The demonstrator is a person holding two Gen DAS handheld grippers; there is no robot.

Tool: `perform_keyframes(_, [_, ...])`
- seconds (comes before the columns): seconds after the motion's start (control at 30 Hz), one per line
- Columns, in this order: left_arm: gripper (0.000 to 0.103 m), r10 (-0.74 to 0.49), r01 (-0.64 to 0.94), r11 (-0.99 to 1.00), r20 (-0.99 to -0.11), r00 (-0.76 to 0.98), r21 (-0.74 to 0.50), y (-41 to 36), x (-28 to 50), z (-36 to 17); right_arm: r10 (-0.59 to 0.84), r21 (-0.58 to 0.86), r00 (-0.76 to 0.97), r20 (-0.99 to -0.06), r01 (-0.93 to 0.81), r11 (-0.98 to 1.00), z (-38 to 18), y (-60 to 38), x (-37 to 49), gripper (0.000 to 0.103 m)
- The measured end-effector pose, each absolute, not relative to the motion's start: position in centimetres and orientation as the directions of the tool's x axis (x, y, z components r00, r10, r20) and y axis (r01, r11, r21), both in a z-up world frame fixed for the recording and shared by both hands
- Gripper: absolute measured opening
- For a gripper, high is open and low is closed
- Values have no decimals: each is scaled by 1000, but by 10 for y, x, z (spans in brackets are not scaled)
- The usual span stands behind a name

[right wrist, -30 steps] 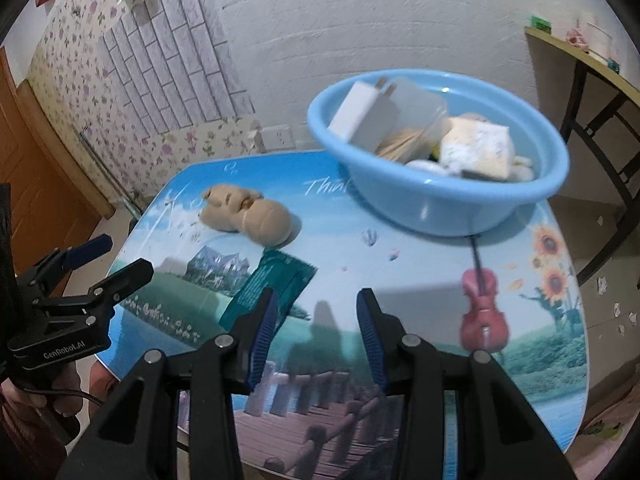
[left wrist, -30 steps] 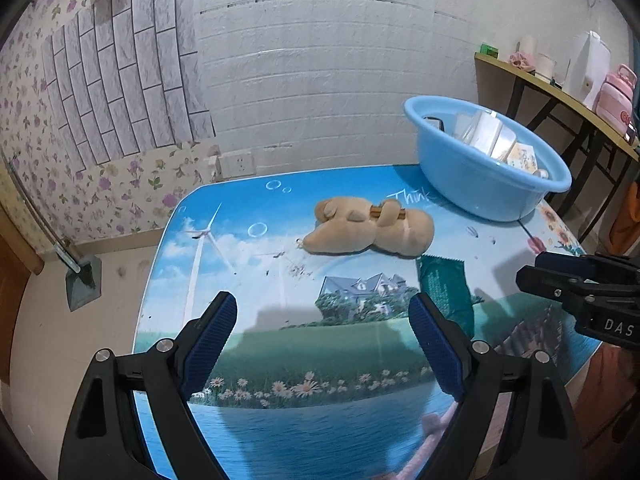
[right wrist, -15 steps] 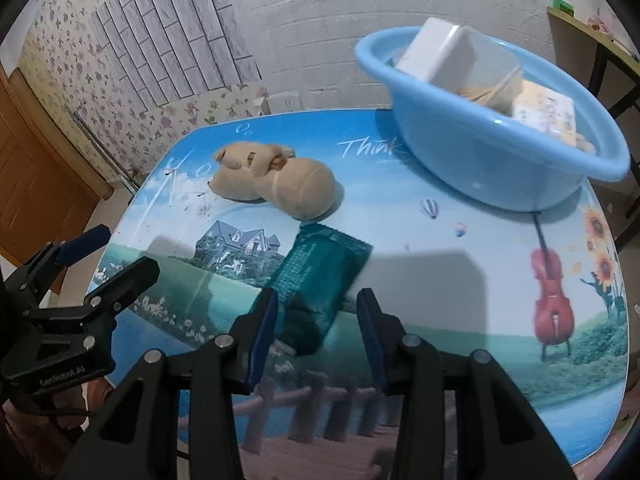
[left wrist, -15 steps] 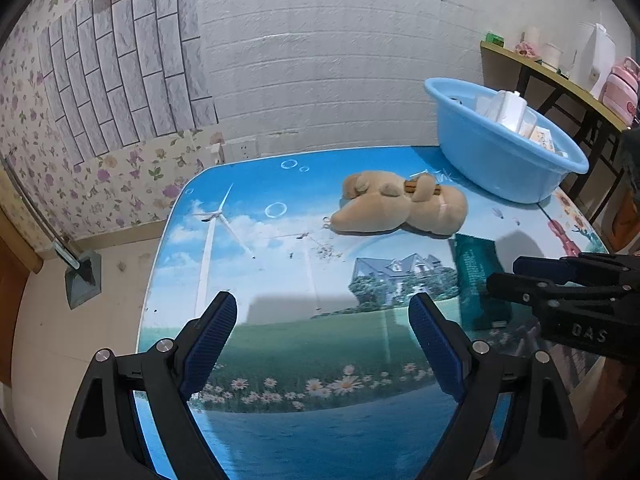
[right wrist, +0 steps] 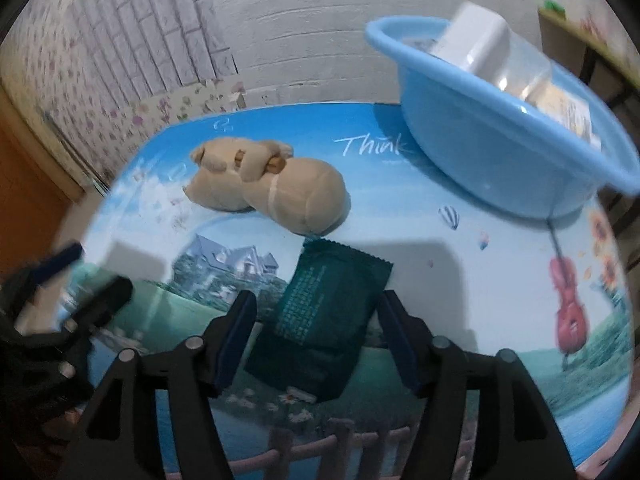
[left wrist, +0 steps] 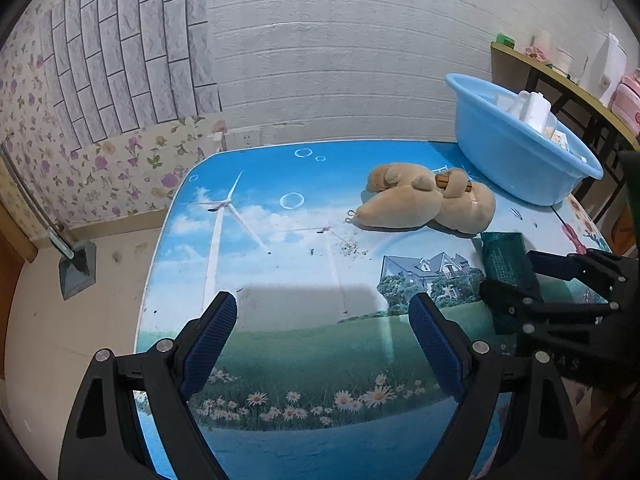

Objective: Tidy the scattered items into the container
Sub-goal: 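Grasp the dark green packet with the right gripper while the left gripper grasps the plush toy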

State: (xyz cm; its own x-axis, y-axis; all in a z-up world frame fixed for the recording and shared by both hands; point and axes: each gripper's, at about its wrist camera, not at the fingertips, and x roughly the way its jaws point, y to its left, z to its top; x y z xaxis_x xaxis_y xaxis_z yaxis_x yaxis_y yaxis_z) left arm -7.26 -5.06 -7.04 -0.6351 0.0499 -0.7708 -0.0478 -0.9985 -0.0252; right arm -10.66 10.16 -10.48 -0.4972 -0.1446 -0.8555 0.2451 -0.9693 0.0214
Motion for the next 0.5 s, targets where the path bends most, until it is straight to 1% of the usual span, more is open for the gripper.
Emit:
perform_keyframes(0.03, [88, 51, -51, -998, -772, -634, -24, -49, -74, -71, -138, 0, -512, -848, 261, -965, -105, 100, -104, 62])
perform_keyframes(0.1, [88, 57, -58, -998, -773, -632, -27, -45, -77, -70, -146, 5, -515, -845, 267, -964, -105, 106, -102, 54])
perform_keyframes(0.13, [88, 60, -61, -998, -773, -632, -29, -44, -78, -70, -149, 7, -515, -844, 268, -963, -104, 111, -102, 52])
perform_keyframes(0.3, [88, 76, -68, -997, -768, -636, -42, -28, -89, -66, -161, 35, -525, -836, 243, -969, -102, 141, -102, 49])
perform_keyframes(0.5, [88, 92, -90, -995, -749, -656, -43, -1, -108, -53, -149, 47, -547, -824, 196, -980, -98, 177, -99, 48])
